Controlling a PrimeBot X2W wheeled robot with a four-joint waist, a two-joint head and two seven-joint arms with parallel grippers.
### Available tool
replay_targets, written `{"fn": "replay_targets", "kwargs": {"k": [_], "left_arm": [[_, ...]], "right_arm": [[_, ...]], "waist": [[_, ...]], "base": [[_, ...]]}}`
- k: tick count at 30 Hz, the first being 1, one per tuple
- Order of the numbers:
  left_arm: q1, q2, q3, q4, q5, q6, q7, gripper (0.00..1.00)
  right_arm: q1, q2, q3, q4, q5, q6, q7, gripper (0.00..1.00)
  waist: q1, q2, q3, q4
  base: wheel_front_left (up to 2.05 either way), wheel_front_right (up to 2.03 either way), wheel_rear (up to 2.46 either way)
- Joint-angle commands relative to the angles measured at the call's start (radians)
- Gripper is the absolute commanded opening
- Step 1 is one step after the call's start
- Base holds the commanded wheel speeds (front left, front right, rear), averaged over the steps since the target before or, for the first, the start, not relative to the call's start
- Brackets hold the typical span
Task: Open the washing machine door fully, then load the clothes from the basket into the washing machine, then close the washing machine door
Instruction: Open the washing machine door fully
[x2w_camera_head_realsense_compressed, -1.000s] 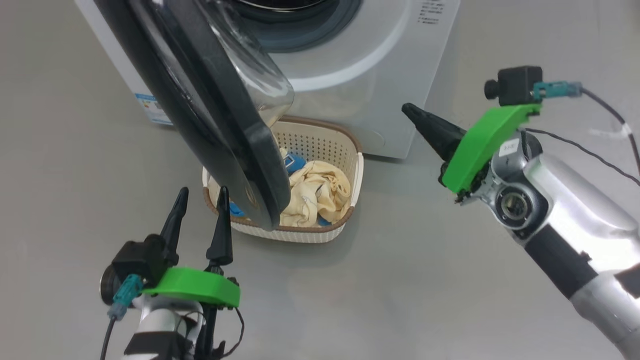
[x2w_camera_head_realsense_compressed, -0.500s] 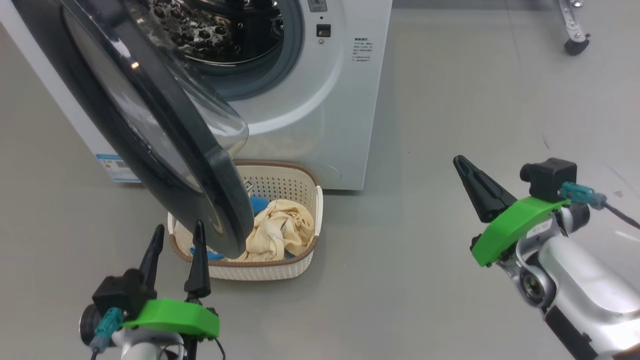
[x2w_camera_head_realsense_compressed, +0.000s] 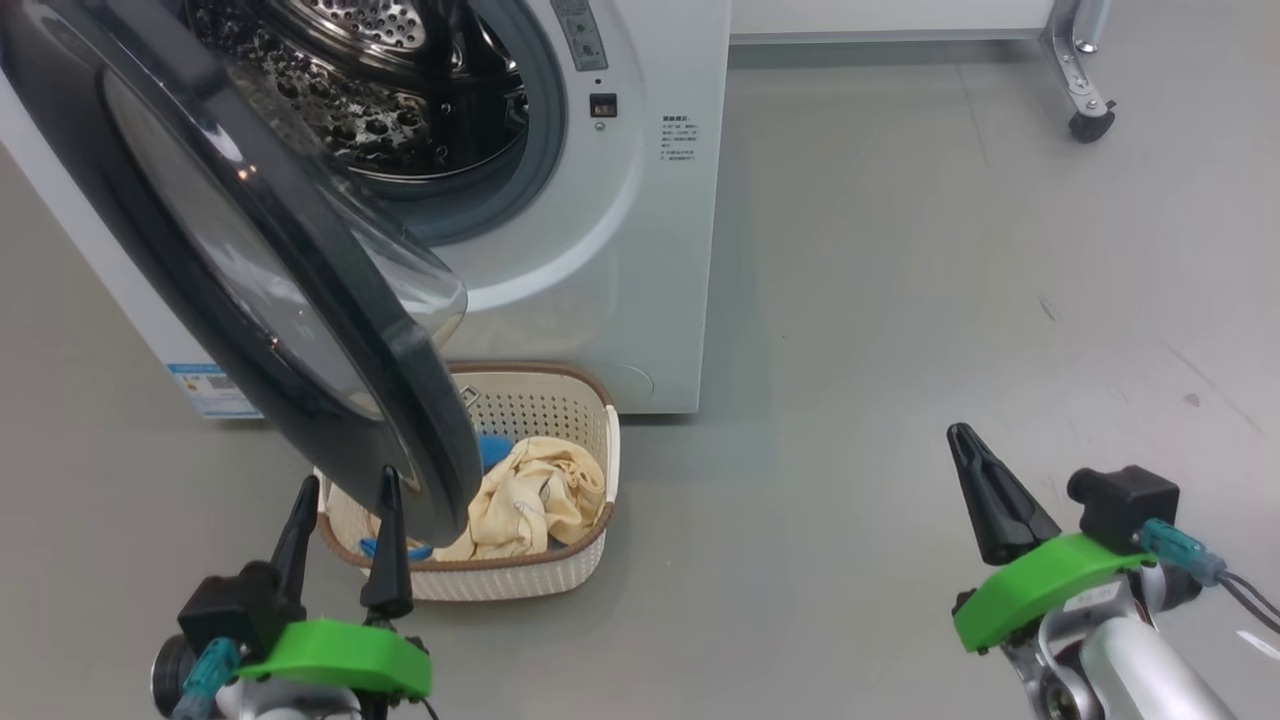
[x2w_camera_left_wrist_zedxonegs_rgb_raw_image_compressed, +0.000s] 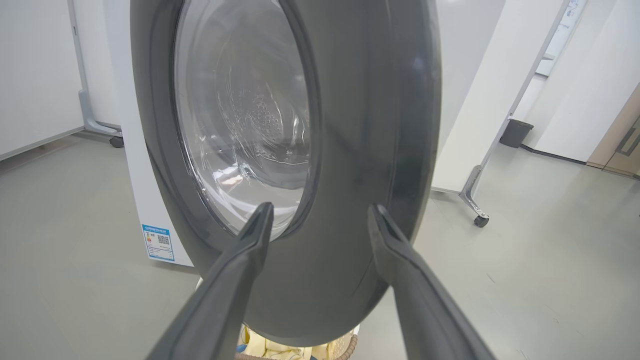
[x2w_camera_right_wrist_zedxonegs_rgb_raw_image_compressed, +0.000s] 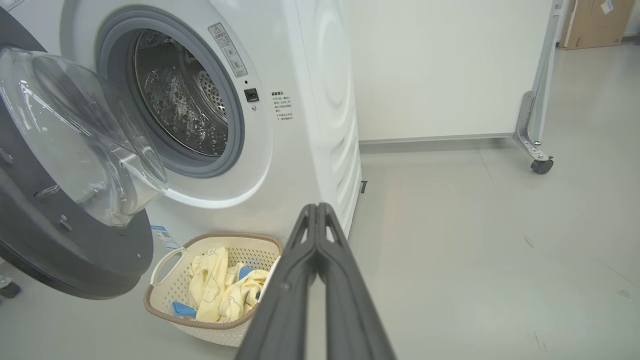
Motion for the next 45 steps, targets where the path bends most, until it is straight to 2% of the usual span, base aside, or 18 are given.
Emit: {"fn": "replay_targets", "kwargs": {"k": [1,4,5,6,7,17,45], "left_arm": [[-0.018,0.015,0.036,-0.033,0.014,0.000,-0.007,1.00],[-0.012,0.018,0.040,-0.034,0.014,0.000,-0.007,1.00],[-0.010,0.018,0.041,-0.034,0.015,0.000,-0.007,1.00],[-0.008,0.018,0.042,-0.034,0.015,0.000,-0.007,1.00],[-0.007,0.017,0.043,-0.034,0.016,0.000,-0.007,1.00],[-0.006,0.016,0.038,-0.031,0.020,0.000,-0.007,1.00],[-0.016,0.017,0.025,-0.022,0.013,0.000,-0.007,1.00]], "right_arm": [[-0.024,0.001,0.000,-0.038,-0.015,0.001,-0.013,0.00],[0.009,0.029,-0.038,-0.052,-0.063,0.001,-0.013,0.00],[0.018,0.041,-0.058,-0.057,-0.076,0.001,-0.013,0.03],[0.025,0.052,-0.079,-0.062,-0.091,0.001,-0.013,0.55],[0.031,0.062,-0.094,-0.068,-0.106,0.001,-0.013,1.00],[0.048,0.104,-0.140,-0.088,-0.158,0.001,-0.008,1.00],[0.035,0.120,-0.158,-0.093,-0.181,0.001,-0.009,1.00]], "waist": [[0.0001,-0.0001,-0.002,-0.003],[0.0001,-0.0001,-0.006,-0.009],[0.0001,-0.0001,-0.008,-0.011],[0.0001,-0.0001,-0.008,-0.012],[0.0001,-0.0001,-0.009,-0.014],[0.0001,-0.0001,-0.004,-0.021],[0.0001,-0.0001,0.010,-0.014]], "base": [[0.00,0.00,0.00],[0.00,0.00,0.00],[0.00,0.00,0.00],[0.00,0.00,0.00],[0.00,0.00,0.00],[0.00,0.00,0.00],[0.00,0.00,0.00]]}}
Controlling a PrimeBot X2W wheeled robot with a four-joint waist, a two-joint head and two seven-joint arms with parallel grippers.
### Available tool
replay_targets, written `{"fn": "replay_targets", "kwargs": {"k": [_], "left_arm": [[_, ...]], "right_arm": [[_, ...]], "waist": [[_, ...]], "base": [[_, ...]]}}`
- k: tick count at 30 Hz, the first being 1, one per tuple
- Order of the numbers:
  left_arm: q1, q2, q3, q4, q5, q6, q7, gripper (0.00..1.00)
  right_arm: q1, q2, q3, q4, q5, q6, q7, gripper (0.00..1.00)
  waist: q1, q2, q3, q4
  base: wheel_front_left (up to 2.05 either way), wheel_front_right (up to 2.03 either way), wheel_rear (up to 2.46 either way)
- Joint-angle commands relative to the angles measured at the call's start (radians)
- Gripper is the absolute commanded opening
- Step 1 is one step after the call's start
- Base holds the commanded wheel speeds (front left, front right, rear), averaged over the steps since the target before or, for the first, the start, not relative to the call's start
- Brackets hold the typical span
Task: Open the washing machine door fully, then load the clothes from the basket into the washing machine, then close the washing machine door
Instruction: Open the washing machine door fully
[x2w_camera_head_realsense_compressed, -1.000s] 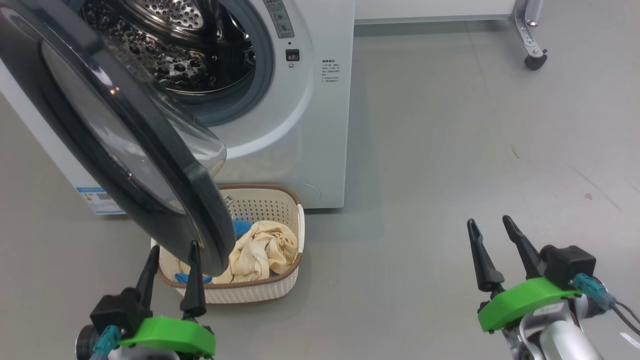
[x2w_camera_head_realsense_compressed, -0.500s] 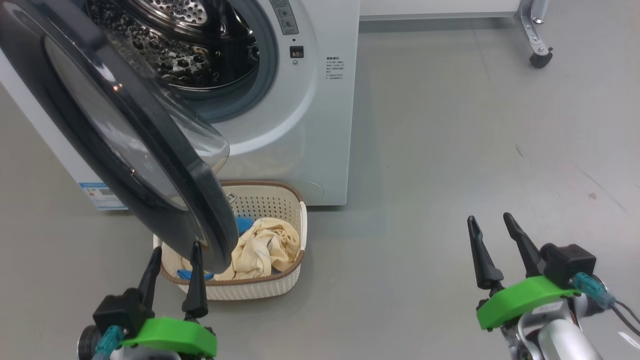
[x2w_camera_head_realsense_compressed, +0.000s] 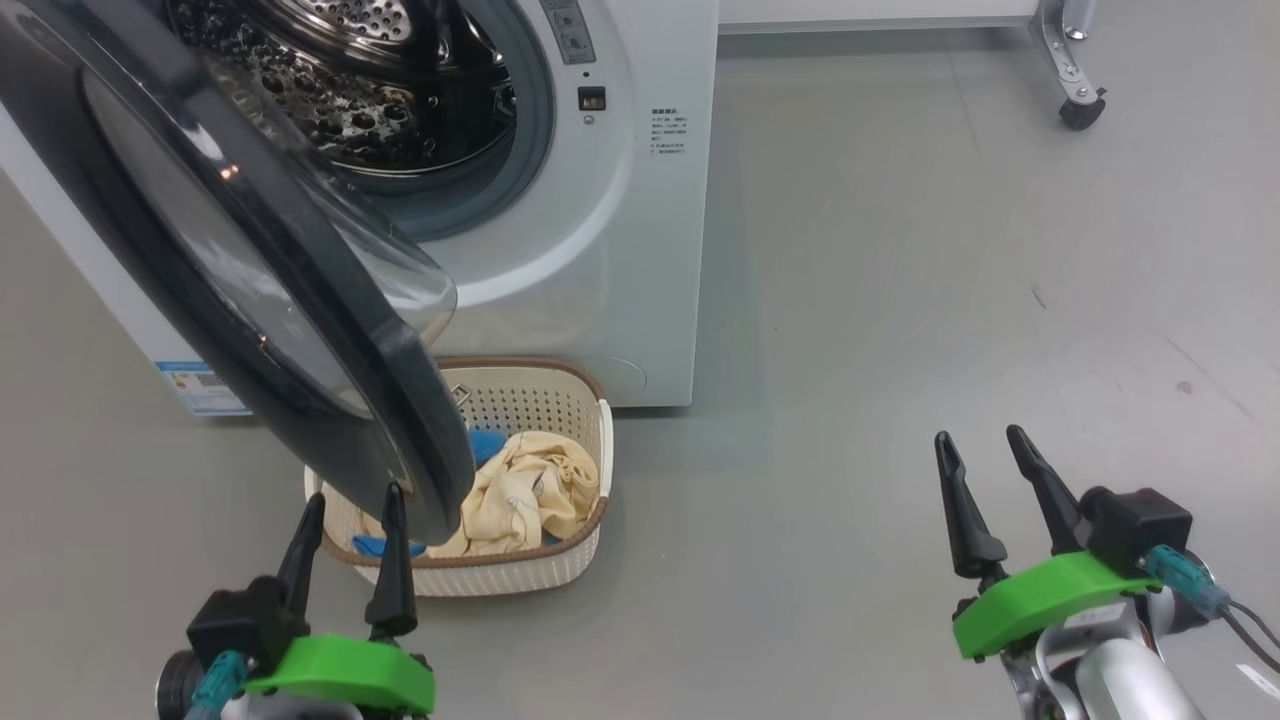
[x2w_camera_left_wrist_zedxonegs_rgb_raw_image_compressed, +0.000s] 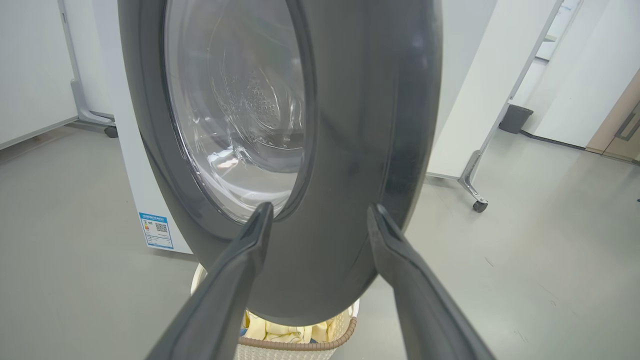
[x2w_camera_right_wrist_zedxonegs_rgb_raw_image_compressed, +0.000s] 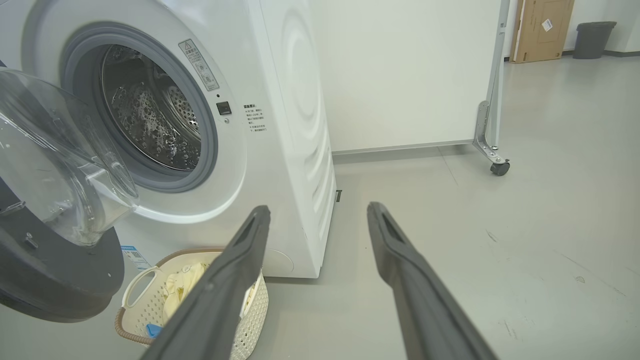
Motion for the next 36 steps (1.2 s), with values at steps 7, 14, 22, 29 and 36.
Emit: {"fn": "replay_targets", "kwargs": {"k": [7,14,22,29,36], "left_arm": [[-0.041,0.017,0.029,-0.028,0.003,0.000,-0.007,1.00],[-0.041,0.018,0.027,-0.029,0.005,0.000,-0.007,1.00],[-0.037,0.017,0.030,-0.030,0.007,0.000,-0.007,1.00],[-0.035,0.016,0.031,-0.030,0.006,0.000,-0.007,0.00],[-0.037,0.022,0.032,-0.032,0.003,0.000,-0.007,0.00]], "right_arm": [[-0.044,-0.002,0.011,-0.031,-0.017,0.001,-0.008,1.00],[-0.047,0.000,0.008,-0.030,-0.020,0.001,-0.009,1.00],[-0.044,0.002,0.009,-0.026,-0.018,0.001,-0.009,1.00],[-0.043,0.002,0.011,-0.025,-0.019,0.001,-0.010,1.00],[-0.044,0.003,0.011,-0.022,-0.017,0.001,-0.010,1.00]], "waist": [[-0.0001,0.0000,0.005,0.000],[-0.0001,0.0000,0.007,-0.002],[-0.0001,0.0000,0.001,-0.004],[-0.0001,0.0000,-0.002,-0.005],[-0.0001,0.0000,-0.001,-0.007]], "base": [[0.00,0.00,0.00],[0.00,0.00,0.00],[0.00,0.00,0.00],[0.00,0.00,0.00],[0.00,0.00,0.00]]}}
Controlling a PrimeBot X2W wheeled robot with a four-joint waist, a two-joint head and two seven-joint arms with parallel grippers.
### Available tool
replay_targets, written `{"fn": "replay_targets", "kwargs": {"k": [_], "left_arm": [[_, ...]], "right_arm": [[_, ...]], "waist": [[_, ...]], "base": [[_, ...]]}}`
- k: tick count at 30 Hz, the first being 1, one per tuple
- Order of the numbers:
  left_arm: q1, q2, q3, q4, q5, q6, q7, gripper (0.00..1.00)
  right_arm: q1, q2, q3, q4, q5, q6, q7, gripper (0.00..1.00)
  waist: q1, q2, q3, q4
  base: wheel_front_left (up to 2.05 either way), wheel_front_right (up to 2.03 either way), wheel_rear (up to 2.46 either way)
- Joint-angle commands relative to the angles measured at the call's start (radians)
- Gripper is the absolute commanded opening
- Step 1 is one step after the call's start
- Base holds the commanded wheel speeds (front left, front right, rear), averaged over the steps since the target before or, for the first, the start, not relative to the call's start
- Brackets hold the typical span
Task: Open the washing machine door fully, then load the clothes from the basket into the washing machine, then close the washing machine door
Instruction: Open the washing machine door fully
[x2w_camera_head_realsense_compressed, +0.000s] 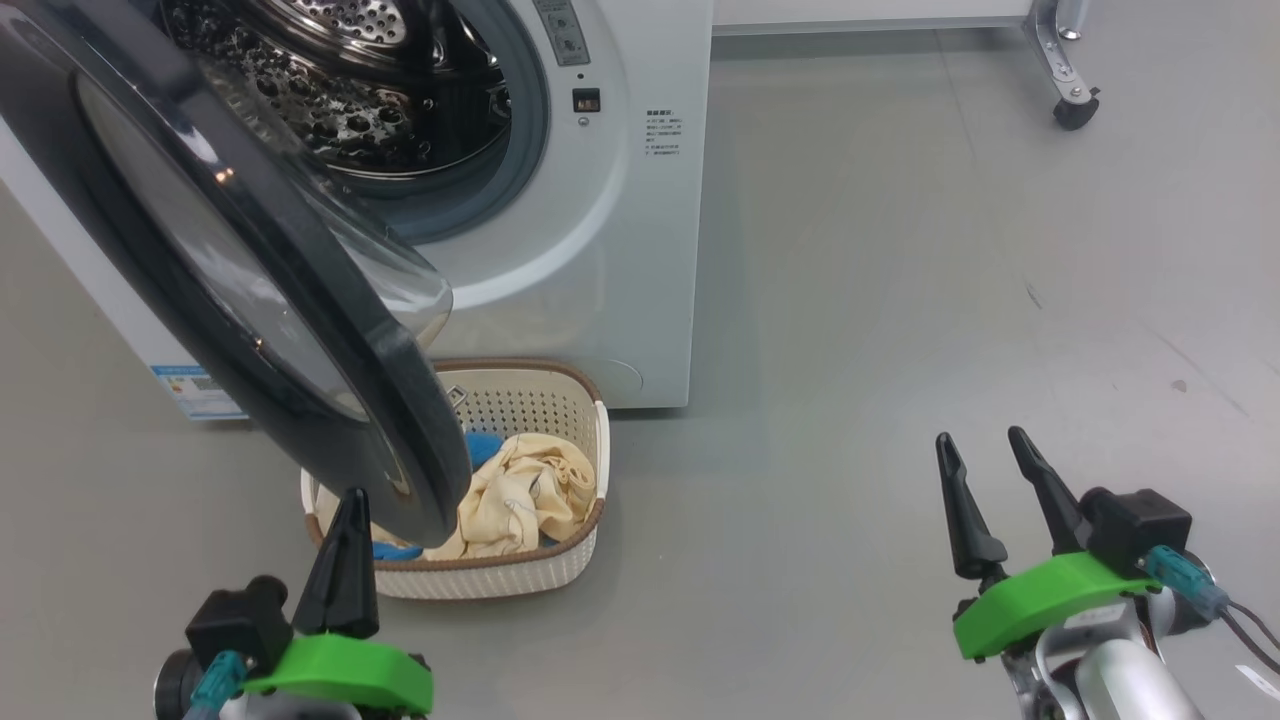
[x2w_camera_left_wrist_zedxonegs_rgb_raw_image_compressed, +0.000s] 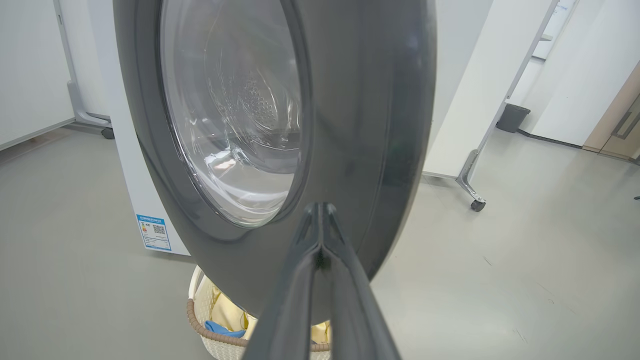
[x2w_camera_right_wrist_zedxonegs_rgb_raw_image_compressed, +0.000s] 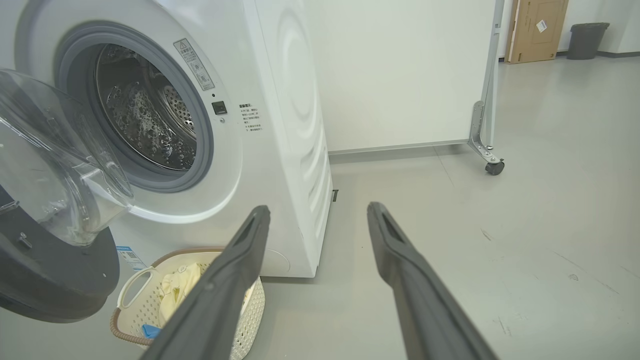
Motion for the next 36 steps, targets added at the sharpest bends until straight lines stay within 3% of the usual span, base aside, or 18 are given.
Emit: {"fn": "replay_targets", "kwargs": {"k": [1,22,36], "left_arm": [[-0.038,0.020,0.035,-0.033,0.003,0.000,-0.007,0.00],[-0.097,0.041,0.117,-0.170,-0.022,0.000,-0.007,0.00],[-0.201,0.060,0.058,-0.300,-0.041,0.000,-0.007,0.00]], "right_arm": [[-0.044,0.000,0.018,-0.026,-0.008,0.001,-0.010,1.00],[-0.045,0.005,0.017,-0.013,-0.011,0.001,-0.011,1.00],[-0.047,0.007,0.025,-0.005,-0.012,0.001,-0.012,1.00]], "waist": [[0.0000,0.0000,0.000,0.000],[0.0000,0.0000,-0.015,-0.003],[0.0000,0.0000,-0.030,-0.013]], "base": [[0.00,0.00,0.00],[0.00,0.00,0.00],[0.00,0.00,0.00]]}}
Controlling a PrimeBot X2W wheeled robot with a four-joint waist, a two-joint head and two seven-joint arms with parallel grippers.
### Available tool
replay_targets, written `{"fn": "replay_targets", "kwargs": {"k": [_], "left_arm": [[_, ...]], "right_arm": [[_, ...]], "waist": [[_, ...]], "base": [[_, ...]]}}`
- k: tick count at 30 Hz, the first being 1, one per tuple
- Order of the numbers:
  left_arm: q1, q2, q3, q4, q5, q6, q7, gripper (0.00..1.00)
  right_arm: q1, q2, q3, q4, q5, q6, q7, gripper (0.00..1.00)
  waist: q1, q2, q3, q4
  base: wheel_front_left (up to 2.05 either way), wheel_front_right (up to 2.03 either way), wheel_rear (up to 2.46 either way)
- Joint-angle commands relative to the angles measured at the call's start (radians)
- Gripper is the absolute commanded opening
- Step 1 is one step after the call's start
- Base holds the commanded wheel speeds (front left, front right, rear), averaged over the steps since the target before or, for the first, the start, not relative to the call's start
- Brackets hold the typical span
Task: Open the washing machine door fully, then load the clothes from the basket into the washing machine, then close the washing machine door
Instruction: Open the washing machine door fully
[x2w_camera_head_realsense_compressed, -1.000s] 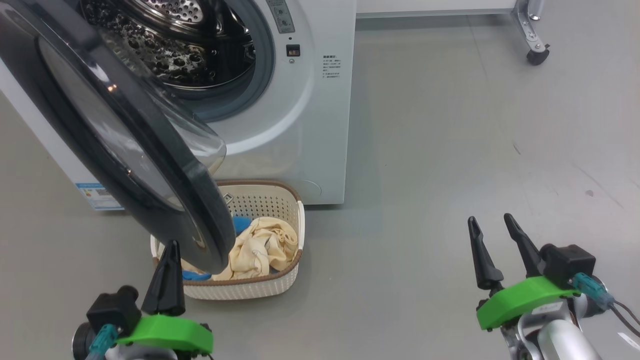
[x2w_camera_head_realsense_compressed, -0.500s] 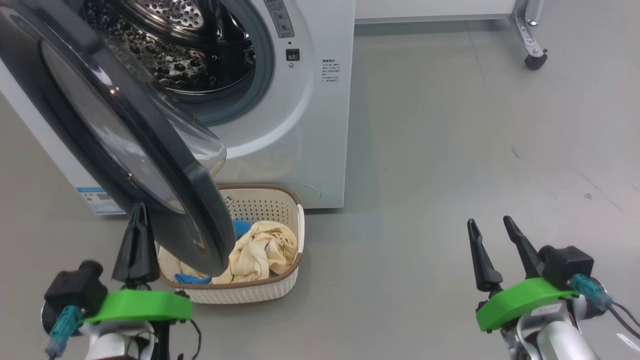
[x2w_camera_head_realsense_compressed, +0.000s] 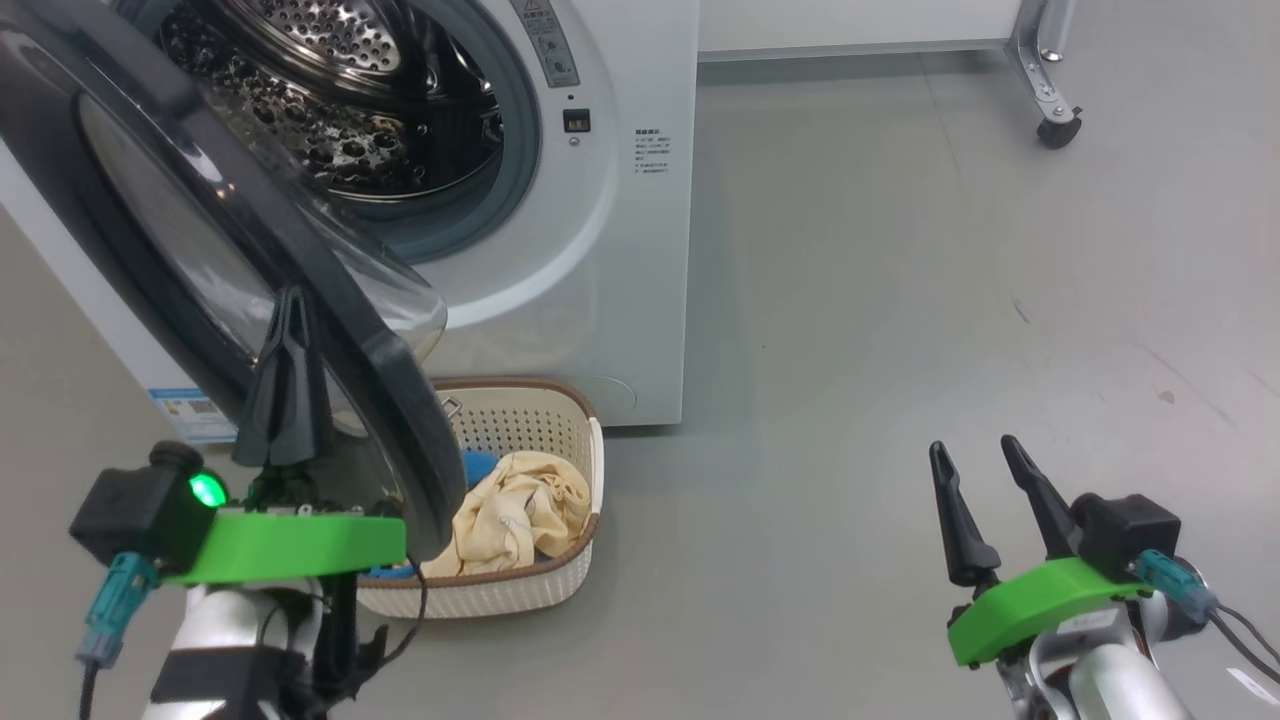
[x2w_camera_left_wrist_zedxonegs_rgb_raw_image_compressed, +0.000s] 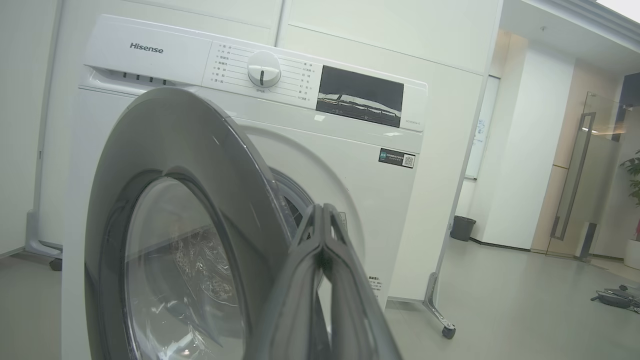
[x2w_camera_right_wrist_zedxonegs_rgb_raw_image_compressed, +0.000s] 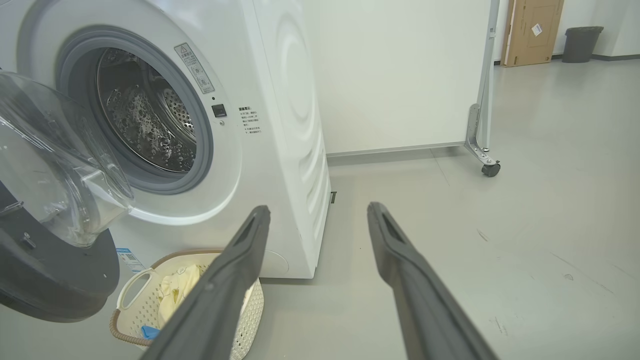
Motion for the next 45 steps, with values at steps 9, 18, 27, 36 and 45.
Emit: {"fn": "replay_targets", "kwargs": {"k": [9,18,27,36,45], "left_arm": [[-0.106,0.028,-0.108,-0.010,-0.033,0.000,-0.004,0.00],[-0.145,0.023,-0.180,0.060,-0.047,0.000,0.018,0.00],[-0.171,0.026,-0.245,0.189,-0.072,0.000,0.057,0.00],[-0.211,0.031,-0.242,0.388,-0.103,0.005,0.062,0.00],[-0.248,0.038,-0.223,0.499,-0.112,0.010,0.029,0.00]], "right_arm": [[-0.049,0.003,0.033,-0.020,-0.002,0.001,-0.012,1.00],[-0.050,0.003,0.035,-0.020,-0.001,0.001,-0.012,1.00],[-0.053,0.004,0.032,-0.025,0.001,0.001,-0.012,1.00],[-0.057,0.005,0.031,-0.025,0.003,0.001,-0.012,1.00],[-0.056,0.005,0.028,-0.024,0.003,0.001,-0.012,1.00]], "waist": [[0.0000,0.0000,-0.003,-0.020],[0.0000,0.0000,0.002,-0.042],[0.0000,0.0000,0.016,-0.061],[0.0000,0.0000,0.030,-0.070],[0.0000,0.0000,0.036,-0.065]], "base": [[0.00,0.00,0.00],[0.00,0.00,0.00],[0.00,0.00,0.00],[0.00,0.00,0.00],[0.00,0.00,0.00]]}}
